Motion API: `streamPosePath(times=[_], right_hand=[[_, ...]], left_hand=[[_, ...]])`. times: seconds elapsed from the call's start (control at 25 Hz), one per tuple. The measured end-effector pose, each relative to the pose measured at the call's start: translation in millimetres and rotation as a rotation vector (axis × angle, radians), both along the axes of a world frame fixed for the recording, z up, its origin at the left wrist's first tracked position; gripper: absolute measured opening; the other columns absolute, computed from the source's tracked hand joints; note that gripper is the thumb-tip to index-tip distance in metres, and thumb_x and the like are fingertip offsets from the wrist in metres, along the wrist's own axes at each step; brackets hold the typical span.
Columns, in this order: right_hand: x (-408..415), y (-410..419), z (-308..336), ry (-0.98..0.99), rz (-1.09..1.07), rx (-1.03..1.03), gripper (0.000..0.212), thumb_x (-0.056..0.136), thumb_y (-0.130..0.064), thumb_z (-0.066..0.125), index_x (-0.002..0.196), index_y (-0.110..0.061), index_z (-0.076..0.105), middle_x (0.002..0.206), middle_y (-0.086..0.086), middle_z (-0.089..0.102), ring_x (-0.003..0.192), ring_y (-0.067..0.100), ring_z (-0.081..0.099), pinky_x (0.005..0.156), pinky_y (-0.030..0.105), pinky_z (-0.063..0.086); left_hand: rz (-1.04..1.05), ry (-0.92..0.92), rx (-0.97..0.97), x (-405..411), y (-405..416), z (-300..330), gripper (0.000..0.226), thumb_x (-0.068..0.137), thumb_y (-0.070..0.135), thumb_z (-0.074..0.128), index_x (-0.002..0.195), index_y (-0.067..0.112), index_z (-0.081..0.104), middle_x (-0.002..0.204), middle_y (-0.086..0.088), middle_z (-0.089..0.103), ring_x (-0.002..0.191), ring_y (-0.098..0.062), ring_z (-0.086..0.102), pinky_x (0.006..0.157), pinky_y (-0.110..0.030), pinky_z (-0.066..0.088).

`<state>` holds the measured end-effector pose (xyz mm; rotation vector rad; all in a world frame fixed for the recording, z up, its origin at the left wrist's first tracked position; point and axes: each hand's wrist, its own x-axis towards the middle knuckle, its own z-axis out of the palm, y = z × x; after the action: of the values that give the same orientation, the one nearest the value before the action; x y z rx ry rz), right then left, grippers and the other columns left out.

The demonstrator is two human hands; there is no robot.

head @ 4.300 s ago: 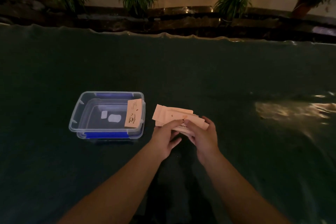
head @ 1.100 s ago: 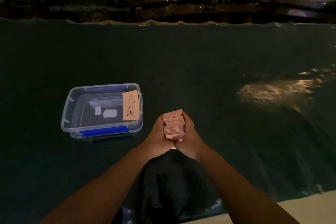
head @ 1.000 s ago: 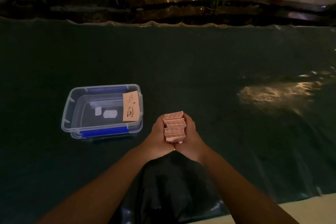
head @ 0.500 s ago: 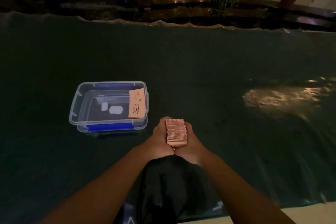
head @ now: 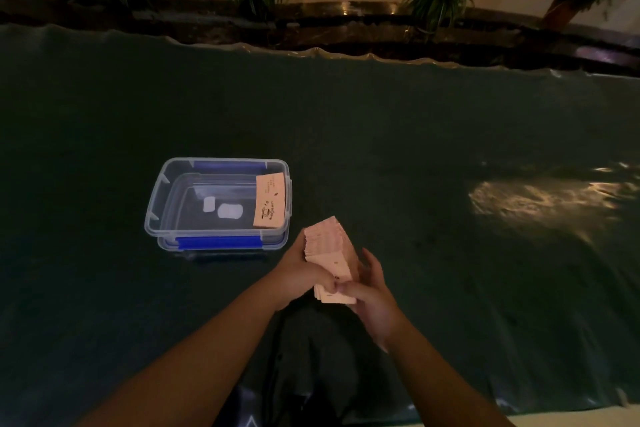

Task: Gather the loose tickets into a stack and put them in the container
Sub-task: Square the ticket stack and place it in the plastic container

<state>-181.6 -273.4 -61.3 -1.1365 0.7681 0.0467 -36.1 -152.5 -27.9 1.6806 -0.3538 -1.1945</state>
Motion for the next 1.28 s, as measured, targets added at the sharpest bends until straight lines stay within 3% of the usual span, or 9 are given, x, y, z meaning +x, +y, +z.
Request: streamPosePath(times=[0.12,0.24,0.32,0.48,0.68,0.88,1.04,1.12,1.28], right_hand=[[-0.4,9.9,1.2,-0.076,-0.112,0.219,0.100,0.063,0.003,0.081,0.147,-0.034,0.041,0.139,0.015,0.068,0.122,0.034,0.071,0.092,0.048,0.061],[-1.9,7.2,6.3,-0.085,-0.082,0.088,0.089,0.069,0.005,0.074,0.147,-0.026,0.044,0.131,0.010,0.074,0.121,0.030,0.072,0.096,0.049,0.061],[-4.9,-0.2,10.3,-0.080,-0.047,-0.046,0.092,0.066,-0.008,0.081,0.148,-0.027,0.044,0.133,0.005,0.072,0.121,0.023,0.071,0.096,0.045,0.061],[-10.4,-13.9,14.9,-0.073,0.093,-0.324,0.106,0.057,-0.012,0.081,0.151,-0.030,0.035,0.136,-0.002,0.067,0.125,0.012,0.067,0.093,0.030,0.060],[-9.9,-11.0,16.7,0.087,0.377,-0.677,0.122,0.065,-0.034,0.081,0.161,-0.052,0.008,0.149,-0.008,0.046,0.134,0.007,0.052,0.113,0.040,0.049],[-13.5,-4.4,-10.2,0.254,0.558,-0.902,0.125,0.069,-0.055,0.072,0.147,-0.069,-0.025,0.166,-0.001,0.023,0.152,0.033,0.026,0.121,0.057,0.032],[-15.6,-8.9,-28.4,0.270,0.603,-1.009,0.130,0.069,-0.062,0.069,0.148,-0.060,-0.034,0.176,0.001,0.006,0.161,0.027,-0.004,0.127,0.053,0.000],[-13.0,-10.3,-31.6,0.269,0.583,-1.001,0.131,0.067,-0.061,0.070,0.146,-0.062,-0.034,0.176,0.001,0.004,0.161,0.029,-0.004,0.125,0.052,-0.001],[-11.5,-13.5,-34.1,0.278,0.545,-0.977,0.133,0.066,-0.060,0.073,0.151,-0.061,-0.029,0.175,0.001,0.008,0.159,0.034,0.001,0.126,0.054,0.004]], left_hand=[[0.051,0.162,-0.054,-2.2,3.2,-0.5,0.102,0.054,-0.003,0.081,0.144,0.026,0.044,0.131,-0.006,0.066,0.125,-0.026,0.059,0.103,-0.050,0.054],[-0.010,0.247,-0.110,-1.1,10.9,-2.6,0.093,0.060,0.000,0.085,0.143,0.022,0.049,0.127,-0.007,0.071,0.121,-0.024,0.066,0.095,-0.041,0.059],[-0.005,0.259,-0.117,1.9,18.3,-5.4,0.096,0.059,0.009,0.091,0.142,0.025,0.046,0.129,-0.007,0.071,0.122,-0.024,0.066,0.096,-0.044,0.058],[-0.068,-0.112,0.000,11.6,38.1,-12.8,0.096,0.053,0.024,0.097,0.131,0.046,0.044,0.132,0.010,0.064,0.121,-0.007,0.062,0.105,-0.048,0.052],[-0.173,-0.430,0.130,8.4,53.3,-28.1,0.095,0.044,0.052,0.095,0.119,0.063,0.036,0.127,0.033,0.044,0.121,0.007,0.044,0.107,-0.034,0.039],[-0.205,-0.590,0.280,2.4,62.0,-46.9,0.123,0.046,0.061,0.089,0.150,0.043,0.025,0.152,0.010,0.037,0.145,-0.017,0.028,0.119,-0.053,0.025],[-0.323,-0.636,0.356,1.4,57.6,-52.0,0.140,0.050,0.073,0.083,0.159,0.035,0.004,0.167,-0.001,0.019,0.153,-0.024,0.014,0.123,-0.056,0.013],[-0.319,-0.663,0.377,-0.2,54.4,-53.0,0.138,0.055,0.071,0.084,0.159,0.033,0.003,0.167,-0.001,0.016,0.154,-0.023,0.011,0.123,-0.053,0.011],[-0.282,-0.717,0.345,-0.2,55.0,-53.2,0.117,0.059,0.068,0.085,0.152,0.032,0.024,0.159,0.000,0.029,0.147,-0.020,0.021,0.123,-0.050,0.019]])
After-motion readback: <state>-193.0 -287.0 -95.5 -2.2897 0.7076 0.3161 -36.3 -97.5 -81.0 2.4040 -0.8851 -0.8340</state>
